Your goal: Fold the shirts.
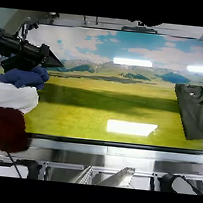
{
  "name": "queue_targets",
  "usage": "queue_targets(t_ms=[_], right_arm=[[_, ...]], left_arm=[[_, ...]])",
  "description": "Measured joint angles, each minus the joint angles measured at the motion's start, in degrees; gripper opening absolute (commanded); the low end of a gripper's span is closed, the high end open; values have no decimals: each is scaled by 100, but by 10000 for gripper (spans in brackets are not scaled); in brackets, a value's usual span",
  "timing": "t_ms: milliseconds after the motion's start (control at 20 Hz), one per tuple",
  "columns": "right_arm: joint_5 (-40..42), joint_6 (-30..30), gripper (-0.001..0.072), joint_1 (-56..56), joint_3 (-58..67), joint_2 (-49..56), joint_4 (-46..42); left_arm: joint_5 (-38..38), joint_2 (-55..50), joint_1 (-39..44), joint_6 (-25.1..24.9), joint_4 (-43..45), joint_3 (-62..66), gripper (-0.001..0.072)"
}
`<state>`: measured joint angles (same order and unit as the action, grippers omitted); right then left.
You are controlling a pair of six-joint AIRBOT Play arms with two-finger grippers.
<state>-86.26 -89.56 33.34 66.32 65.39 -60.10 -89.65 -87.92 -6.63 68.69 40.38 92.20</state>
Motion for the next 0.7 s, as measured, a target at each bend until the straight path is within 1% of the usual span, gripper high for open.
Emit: queue_targets(t_ms=[100,150,200,250,300,450,550,700], right_arm=[[120,81,694,-737,-114,-46,164],[199,127,579,-1165,-229,-61,214],[262,160,228,-1561,-363,-72,258],[332,179,27,-1958,-511,-79,291],[426,177,14,-2337,-662,-85,310],[774,66,13,-3239,-1056,-107,415],[1038,2,12,-3595,-1340,-203,540],[1554,-46,13,-3845,-1982,-614,756]], left_arm=[[76,501,197,7,118,-398,-2],[140,789,308,35,155,-682,-2],[195,1071,413,83,210,-988,-2],[262,1364,516,118,264,-1325,-1],[348,1672,614,153,321,-1700,-1],[647,2555,822,299,426,-2892,-1],[870,3084,887,402,457,-3659,-2],[1193,3851,933,527,485,-4730,-2]])
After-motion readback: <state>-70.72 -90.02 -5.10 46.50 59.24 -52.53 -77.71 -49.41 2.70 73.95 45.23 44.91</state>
